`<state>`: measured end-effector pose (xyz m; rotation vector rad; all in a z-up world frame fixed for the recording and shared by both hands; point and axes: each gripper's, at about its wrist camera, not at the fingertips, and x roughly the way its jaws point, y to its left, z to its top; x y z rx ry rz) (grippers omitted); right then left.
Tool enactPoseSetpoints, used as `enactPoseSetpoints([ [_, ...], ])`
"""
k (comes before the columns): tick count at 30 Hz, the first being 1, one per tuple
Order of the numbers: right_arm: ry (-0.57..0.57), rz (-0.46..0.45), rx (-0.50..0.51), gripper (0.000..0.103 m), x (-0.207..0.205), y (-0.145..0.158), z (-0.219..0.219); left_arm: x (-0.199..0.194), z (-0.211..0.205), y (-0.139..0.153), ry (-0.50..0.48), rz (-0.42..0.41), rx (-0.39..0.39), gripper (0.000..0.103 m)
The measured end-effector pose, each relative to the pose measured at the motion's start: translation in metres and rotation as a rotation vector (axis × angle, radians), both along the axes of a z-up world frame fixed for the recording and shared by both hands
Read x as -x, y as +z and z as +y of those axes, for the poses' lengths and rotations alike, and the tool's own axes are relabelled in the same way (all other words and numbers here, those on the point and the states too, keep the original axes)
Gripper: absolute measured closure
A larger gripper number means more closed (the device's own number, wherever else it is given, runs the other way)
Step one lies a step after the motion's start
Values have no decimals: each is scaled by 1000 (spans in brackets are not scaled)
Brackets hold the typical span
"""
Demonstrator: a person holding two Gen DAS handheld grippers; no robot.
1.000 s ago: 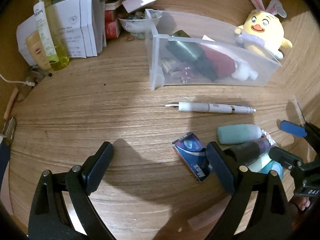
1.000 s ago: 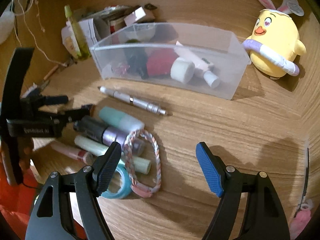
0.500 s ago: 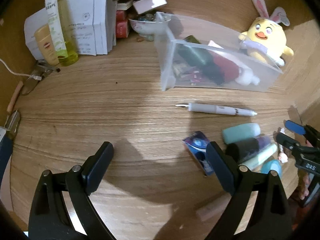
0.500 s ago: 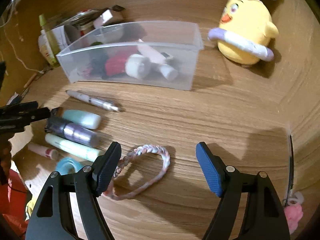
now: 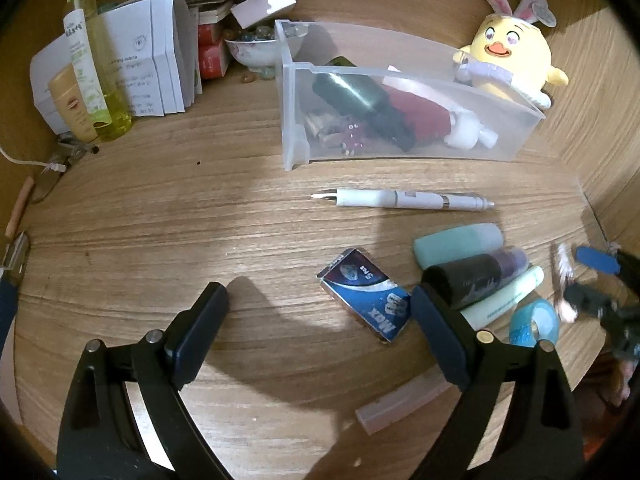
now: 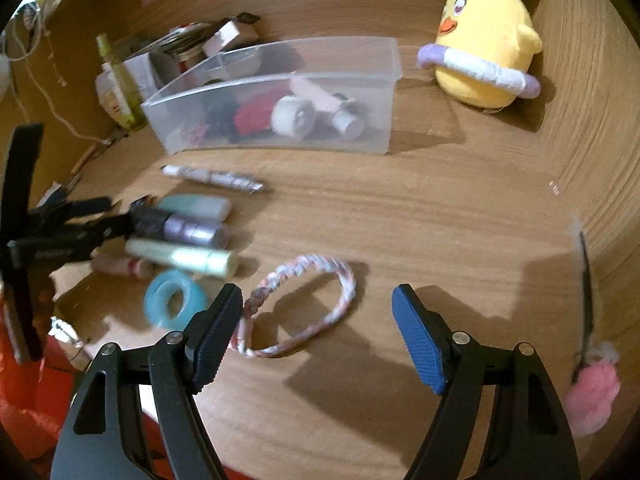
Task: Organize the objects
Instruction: 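Grasp the braided cord loop with the right tool while the left tool grasps the blue staple box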
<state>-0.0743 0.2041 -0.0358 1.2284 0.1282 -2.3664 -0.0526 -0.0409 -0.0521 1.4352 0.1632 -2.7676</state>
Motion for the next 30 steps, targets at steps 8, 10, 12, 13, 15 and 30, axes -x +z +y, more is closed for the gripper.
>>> enactPoseSetpoints([
  [8,24,17,-6,24,-16,1,-11,-5,-10,3,8,15,-14,29],
  [10,32,24,-2,24,-20,2,-12,-6,-11,4,9,16,-13,31],
  [12,36,32,-15,24,-24,-1,-14,-6,-13,4,14,10,-24,33],
  [13,40,31,-33,25,-25,-5,-17,-6,-13,5,13,6,-42,33],
  [15,32,59,-63,35,-29,-6,-19,-7,-11,7,0,2,-79,33],
  [30,-37,107,-18,86,-19,-2,-12,3,18,2,-67,45,21,45],
])
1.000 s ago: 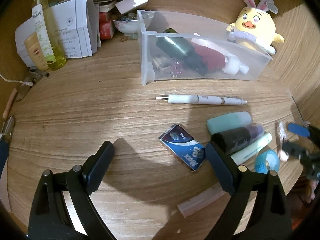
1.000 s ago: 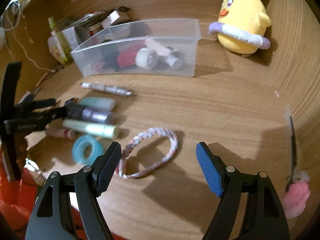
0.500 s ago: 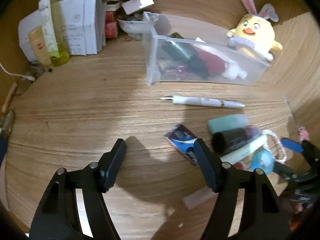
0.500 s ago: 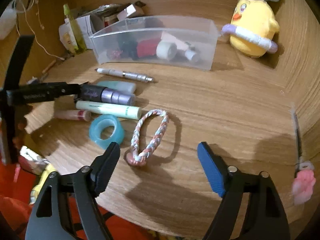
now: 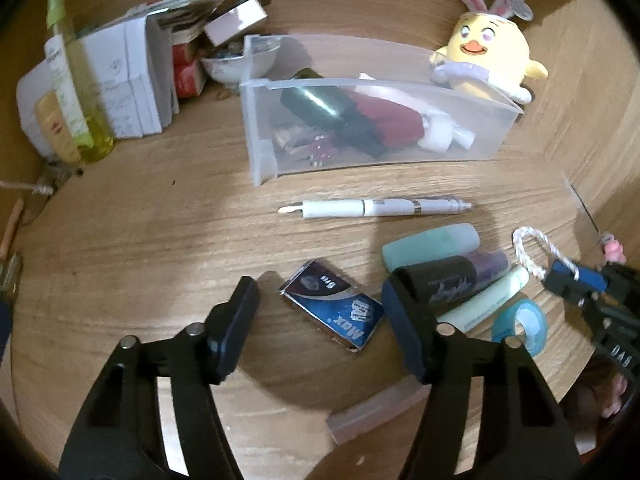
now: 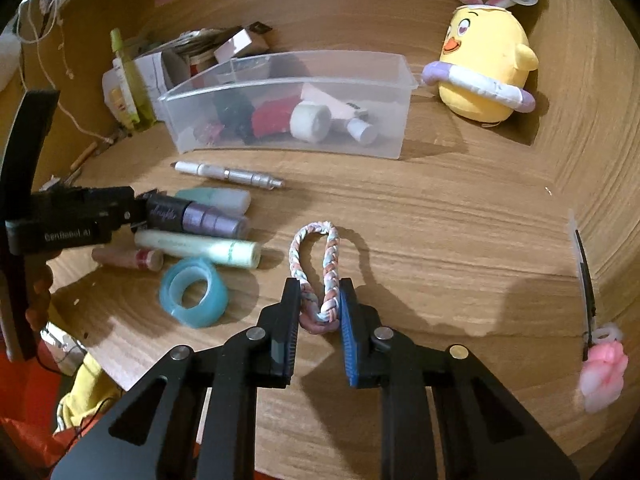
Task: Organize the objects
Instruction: 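Grasp the braided cord loop with the right tool while the left tool grasps the blue staple box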
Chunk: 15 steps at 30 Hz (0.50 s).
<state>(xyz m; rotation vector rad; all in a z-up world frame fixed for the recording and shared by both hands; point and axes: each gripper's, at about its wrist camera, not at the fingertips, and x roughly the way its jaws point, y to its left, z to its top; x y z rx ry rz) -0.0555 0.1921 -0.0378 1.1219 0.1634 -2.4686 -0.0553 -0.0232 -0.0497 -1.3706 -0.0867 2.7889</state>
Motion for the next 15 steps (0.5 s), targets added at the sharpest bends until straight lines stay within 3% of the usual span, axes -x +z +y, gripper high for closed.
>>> enactPoseSetpoints([
  [4,-4,15,14,86,6,6,1,5,-7,1,2,-8,41,64],
  [11,-3,24,36,86,15,11,-2,2,-30,3,52,-28,-31,65],
  [15,2,28,42,86,19,14,-4,-4,-27,2,60,-39,-9,60],
])
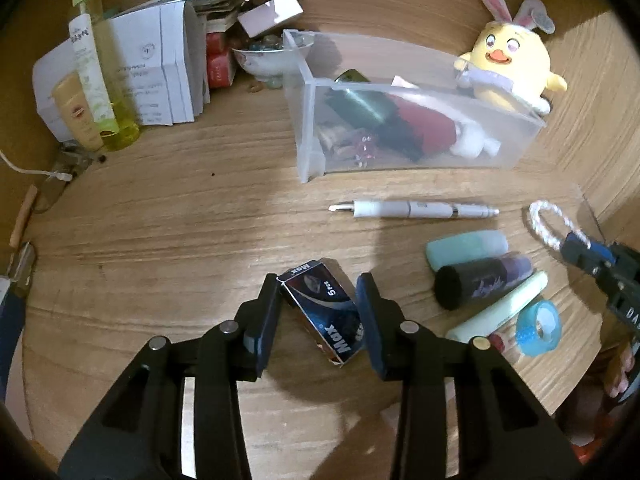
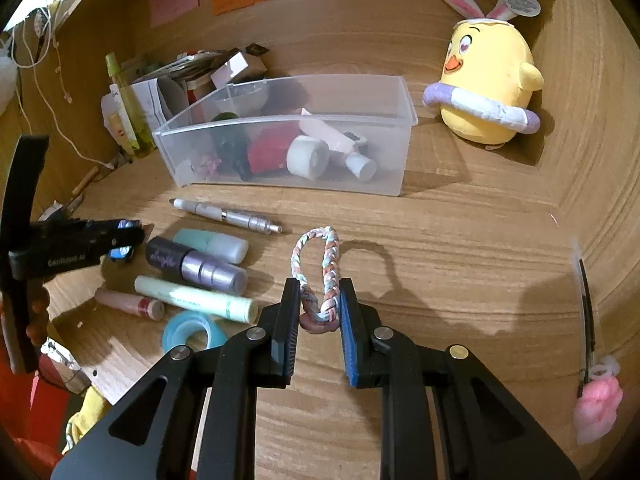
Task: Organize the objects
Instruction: 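Grasp the braided cord loop with the right tool while the left tool grasps the blue staple box, then carry the staple box and cord loop into the clear box while both tools release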
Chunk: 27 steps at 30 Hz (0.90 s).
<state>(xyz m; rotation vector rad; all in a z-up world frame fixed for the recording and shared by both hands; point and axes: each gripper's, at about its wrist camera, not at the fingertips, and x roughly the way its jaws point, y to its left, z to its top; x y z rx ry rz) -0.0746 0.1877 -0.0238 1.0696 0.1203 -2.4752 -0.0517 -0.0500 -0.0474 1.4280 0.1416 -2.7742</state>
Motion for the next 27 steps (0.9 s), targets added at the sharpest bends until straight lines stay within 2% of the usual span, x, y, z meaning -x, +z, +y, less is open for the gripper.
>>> enactPoseSetpoints([
  [1,4,0,2,86,2,0,-1,-2,1,1,3,0,4,52],
  [3,9,-1,3,86,3,1,-3,-3,0,0,13,-11,7,42],
  [11,30,-5,20,86,8,1,-5,-12,2,-3,31,-18,69,41],
  [14,31,-1,26,86,9,2,-5,-14,0,-3,40,-11,66,41],
  [15,31,1,27,86,9,3,-4,-14,-1,-3,45,-7,66,46],
  [17,27,7,31,86,10,5,-4,-14,1,-2,44,1,71,60],
  [18,26,10,33,86,11,6,-4,-14,2,-1,38,0,72,71],
  [19,24,14,35,86,12,8,-4,-12,3,-1,33,0,76,76],
  [27,37,44,56,86,17,22,-12,2,5,2,37,36,111,76],
])
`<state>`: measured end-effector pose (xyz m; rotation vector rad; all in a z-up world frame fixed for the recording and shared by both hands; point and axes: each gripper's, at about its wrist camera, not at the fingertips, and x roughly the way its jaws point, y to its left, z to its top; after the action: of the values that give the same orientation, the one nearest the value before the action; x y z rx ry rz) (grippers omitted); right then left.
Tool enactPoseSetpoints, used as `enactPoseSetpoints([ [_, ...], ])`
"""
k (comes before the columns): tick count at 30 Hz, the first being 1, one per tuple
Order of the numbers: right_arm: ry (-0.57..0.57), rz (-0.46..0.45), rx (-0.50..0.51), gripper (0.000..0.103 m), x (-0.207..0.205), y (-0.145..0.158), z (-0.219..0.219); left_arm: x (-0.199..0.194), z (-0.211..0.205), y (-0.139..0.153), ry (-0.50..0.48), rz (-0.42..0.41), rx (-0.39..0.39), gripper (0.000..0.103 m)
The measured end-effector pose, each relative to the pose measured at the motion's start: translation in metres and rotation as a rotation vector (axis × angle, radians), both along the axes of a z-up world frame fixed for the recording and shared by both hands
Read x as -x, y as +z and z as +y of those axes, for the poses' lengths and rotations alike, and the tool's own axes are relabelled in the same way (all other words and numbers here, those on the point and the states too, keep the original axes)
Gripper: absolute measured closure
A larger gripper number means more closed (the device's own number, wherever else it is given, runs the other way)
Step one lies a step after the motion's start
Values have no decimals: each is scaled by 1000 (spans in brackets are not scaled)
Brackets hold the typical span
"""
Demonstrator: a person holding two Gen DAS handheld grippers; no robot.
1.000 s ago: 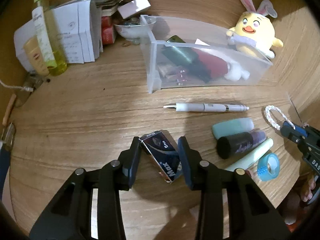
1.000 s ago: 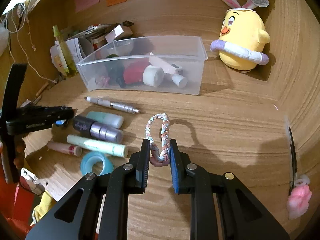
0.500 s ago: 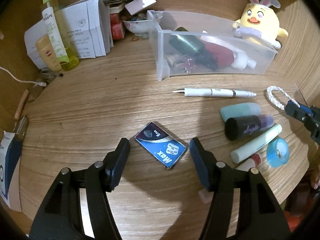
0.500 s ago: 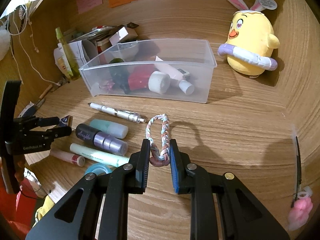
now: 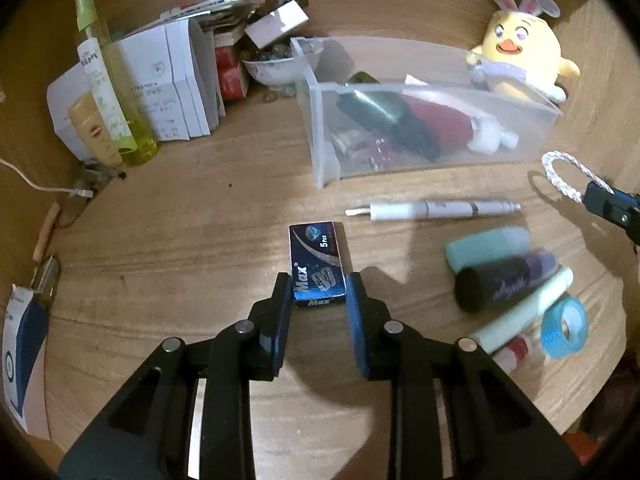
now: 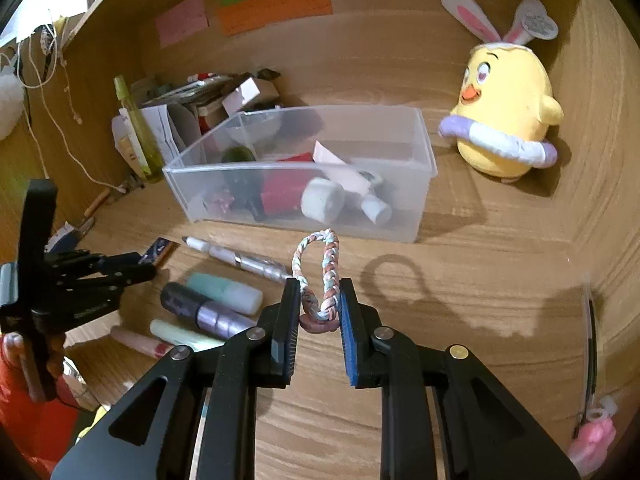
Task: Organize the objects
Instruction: 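Carry the staple box and cord loop into the clear box while both tools release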
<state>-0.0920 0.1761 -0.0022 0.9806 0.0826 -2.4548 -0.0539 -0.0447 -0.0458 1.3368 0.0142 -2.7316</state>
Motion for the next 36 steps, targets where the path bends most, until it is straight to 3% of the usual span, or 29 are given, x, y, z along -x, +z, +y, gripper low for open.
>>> enactPoseSetpoints([
  [8,39,62,38,86,4,26,-11,-6,-8,35,32,114,-31,76],
  [20,39,153,82,86,21,61,-18,5,7,81,-19,249,-54,76],
  [28,15,182,82,86,43,73,-18,28,17,94,-61,283,-72,76],
  [36,-14,160,68,86,77,69,-21,59,19,93,-94,266,-130,76],
])
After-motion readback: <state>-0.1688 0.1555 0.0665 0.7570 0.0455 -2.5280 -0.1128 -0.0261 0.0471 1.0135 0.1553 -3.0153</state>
